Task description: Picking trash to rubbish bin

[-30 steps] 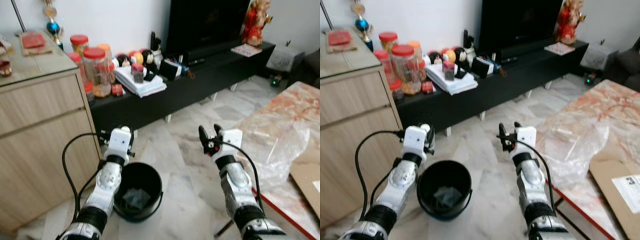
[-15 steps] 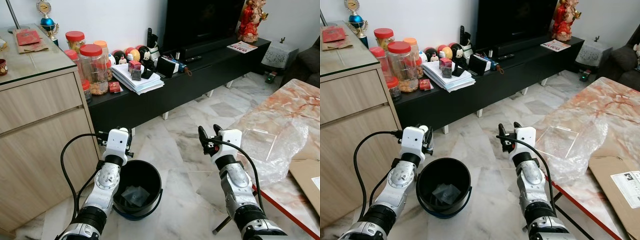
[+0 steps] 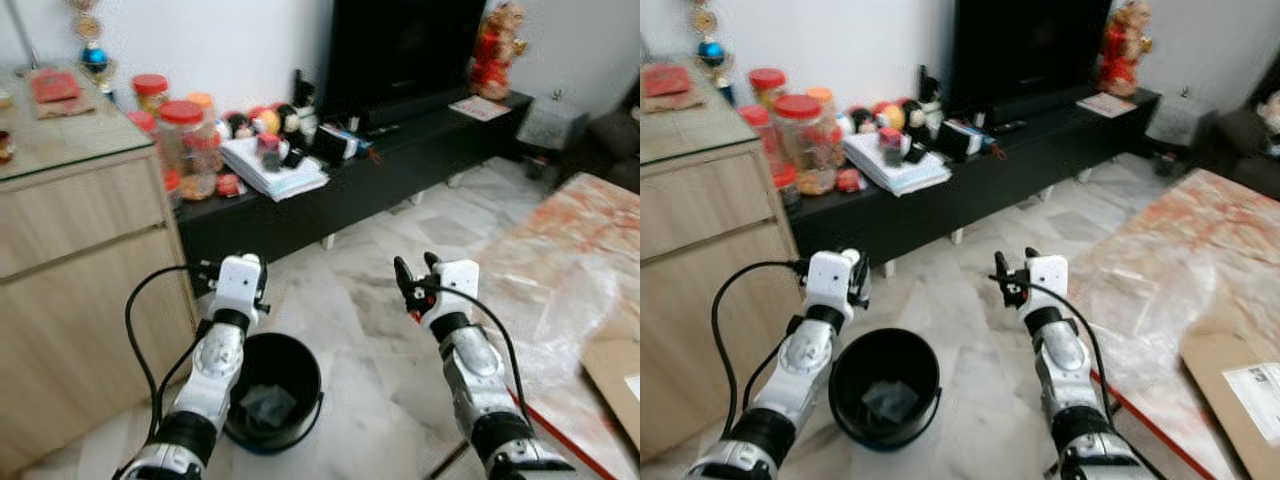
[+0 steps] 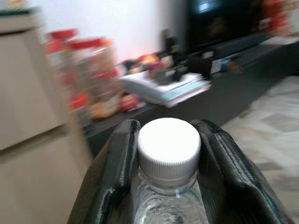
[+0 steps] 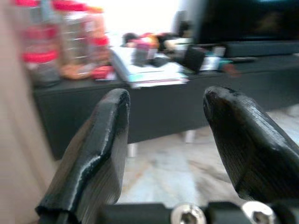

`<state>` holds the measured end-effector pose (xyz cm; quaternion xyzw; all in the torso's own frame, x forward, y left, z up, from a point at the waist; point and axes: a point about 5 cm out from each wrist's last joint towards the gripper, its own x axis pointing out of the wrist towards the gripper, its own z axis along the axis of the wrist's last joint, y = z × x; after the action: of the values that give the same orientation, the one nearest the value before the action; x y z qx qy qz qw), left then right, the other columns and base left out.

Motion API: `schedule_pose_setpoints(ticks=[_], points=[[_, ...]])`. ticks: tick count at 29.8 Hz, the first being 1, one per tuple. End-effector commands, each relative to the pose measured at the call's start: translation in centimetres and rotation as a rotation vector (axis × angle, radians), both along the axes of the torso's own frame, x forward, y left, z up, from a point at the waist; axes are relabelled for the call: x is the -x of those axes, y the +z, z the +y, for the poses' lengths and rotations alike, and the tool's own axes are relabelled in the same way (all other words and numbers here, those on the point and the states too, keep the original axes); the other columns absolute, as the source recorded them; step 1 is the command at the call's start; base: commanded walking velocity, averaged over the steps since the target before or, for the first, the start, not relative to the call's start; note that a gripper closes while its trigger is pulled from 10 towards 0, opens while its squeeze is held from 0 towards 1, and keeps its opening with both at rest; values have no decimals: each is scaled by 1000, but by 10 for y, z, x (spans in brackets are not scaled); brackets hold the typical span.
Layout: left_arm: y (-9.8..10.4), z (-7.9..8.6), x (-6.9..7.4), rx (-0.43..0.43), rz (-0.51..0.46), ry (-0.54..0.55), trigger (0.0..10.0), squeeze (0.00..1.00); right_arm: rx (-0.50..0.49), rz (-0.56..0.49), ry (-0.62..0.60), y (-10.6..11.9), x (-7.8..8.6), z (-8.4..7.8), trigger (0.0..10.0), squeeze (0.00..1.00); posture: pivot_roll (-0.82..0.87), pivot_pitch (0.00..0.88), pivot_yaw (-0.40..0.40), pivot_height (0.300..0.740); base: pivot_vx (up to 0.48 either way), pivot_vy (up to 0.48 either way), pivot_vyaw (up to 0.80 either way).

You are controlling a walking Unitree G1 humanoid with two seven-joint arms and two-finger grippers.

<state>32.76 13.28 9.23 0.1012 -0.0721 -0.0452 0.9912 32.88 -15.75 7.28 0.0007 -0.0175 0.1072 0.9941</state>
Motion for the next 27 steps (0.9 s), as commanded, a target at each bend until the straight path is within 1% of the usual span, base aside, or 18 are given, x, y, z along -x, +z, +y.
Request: schedule_pose_setpoints(ticks=[1,18,21,25,27], points=[[5,0,-3,3,-17,3,10000,0,-4,-12,3,5,-4,2,10000,0,205,0,-108,740,401,0,0],[5,0,-2,1,-14,-6,10000,0,-8,-1,-7,3,-3,0,10000,0,208,0,-107,740,402,0,0],[7,-2,-2,1,-28,-16,10000,0,-10,0,-1,3,-3,1,10000,0,208,0,-107,740,362,0,0],[6,-5,-2,14,-25,-45,10000,0,-6,28,45,-1,-2,5,10000,0,207,0,-104,740,0,0,0],[0,-9,-1,13,17,-64,10000,0,-2,57,99,-5,1,11,10000,0,207,0,-104,740,0,0,0]])
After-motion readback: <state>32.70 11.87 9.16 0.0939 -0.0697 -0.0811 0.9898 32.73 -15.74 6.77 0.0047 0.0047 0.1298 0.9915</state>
